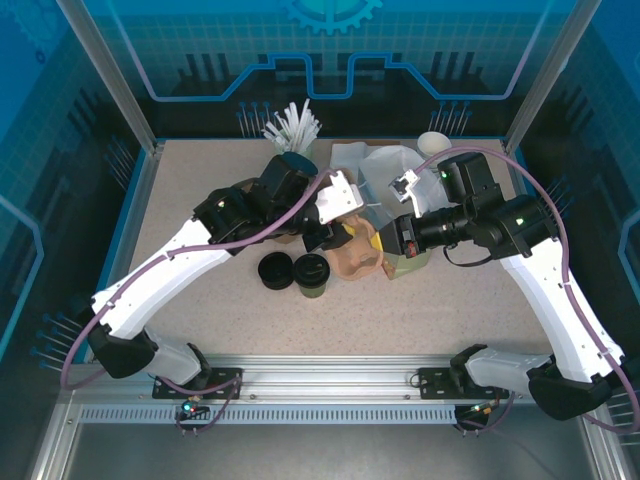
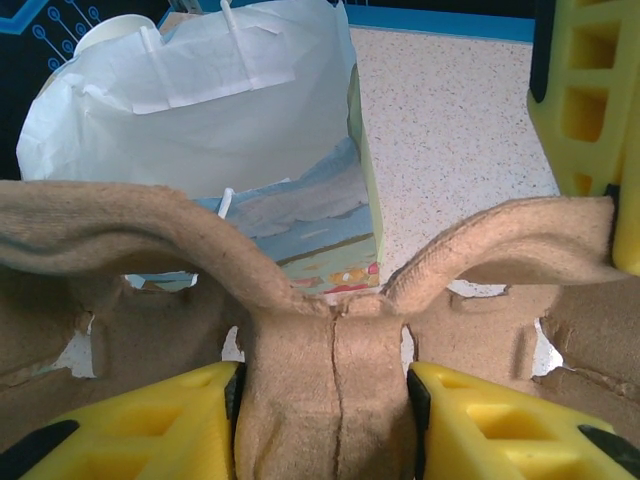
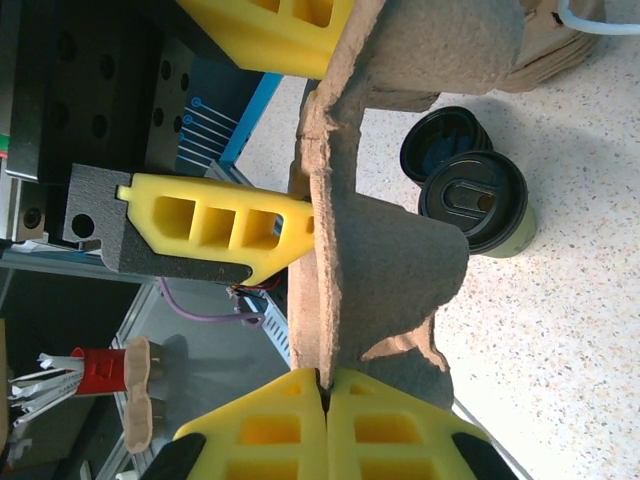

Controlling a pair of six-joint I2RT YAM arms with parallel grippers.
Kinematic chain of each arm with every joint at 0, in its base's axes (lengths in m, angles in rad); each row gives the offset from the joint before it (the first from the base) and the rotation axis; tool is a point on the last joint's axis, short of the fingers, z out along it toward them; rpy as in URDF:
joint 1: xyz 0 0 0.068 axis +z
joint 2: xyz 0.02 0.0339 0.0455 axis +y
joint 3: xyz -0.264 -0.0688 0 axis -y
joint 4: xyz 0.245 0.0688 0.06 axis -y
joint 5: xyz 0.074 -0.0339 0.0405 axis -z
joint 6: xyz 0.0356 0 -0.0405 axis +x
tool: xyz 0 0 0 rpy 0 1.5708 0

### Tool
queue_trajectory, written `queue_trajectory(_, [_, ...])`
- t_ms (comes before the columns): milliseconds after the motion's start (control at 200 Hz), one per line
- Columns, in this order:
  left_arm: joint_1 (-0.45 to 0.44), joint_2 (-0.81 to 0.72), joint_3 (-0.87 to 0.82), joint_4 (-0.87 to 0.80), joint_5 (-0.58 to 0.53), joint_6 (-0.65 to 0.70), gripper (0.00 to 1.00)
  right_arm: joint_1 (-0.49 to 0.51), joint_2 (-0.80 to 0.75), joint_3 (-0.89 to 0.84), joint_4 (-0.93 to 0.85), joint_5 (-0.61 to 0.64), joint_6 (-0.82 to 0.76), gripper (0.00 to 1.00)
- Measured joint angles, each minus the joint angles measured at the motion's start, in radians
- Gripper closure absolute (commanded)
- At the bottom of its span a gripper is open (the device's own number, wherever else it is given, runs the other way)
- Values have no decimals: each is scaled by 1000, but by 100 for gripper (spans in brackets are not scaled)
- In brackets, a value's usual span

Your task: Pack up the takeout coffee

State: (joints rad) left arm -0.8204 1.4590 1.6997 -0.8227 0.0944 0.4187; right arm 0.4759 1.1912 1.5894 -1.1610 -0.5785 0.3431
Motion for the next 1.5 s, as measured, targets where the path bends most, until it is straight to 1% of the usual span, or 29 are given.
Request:
queue_trajectory(85, [0,15,14,-11,-1,-1,56,-6,-2,0,-5,12,-8,83])
queue_trajectory(135, [0,23,19,-15,-1,-1,56,-13,-6,0,-9,23,-8,74])
queue_trajectory(200, [2,34,26,-22,-1,-2,57,-27,-17,0,-12,33,-11,68])
queue_trajectory(360, [7,40,30,-36,0,-13,58,-89,-54,2,-29,94,-24,65])
queue_trajectory(515, [19,40,45,-40,5,-32,59,-191,-78,16,-34,259,-28,64])
queue_trajectory(630, [30,40,50,-40,19,-53,59,-252,-63,21,-5,389,-48,64])
queue_trajectory(710, [35,40,50,-40,28,-63,59,-296,-19,31,22,460,-70,64])
queue_trajectory(785, [40,40,50,-40,37,-78,60,-341,56,58,40,505,-88,63])
queue_trajectory(830, [43,40,50,-40,43,-80,60,-363,105,76,49,527,-97,60])
queue_trajectory(920, [50,40,50,-40,59,-89,59,-393,187,92,77,550,-119,53])
queue_trajectory(1010, [56,40,50,-40,69,-103,60,-406,237,93,92,551,-140,51])
queue_trajectory(1276, [65,40,50,-40,87,-106,59,-412,310,116,116,544,-206,53])
queue_trajectory(1501, [71,40,76,-42,102,-106,59,-412,366,127,116,518,-249,56])
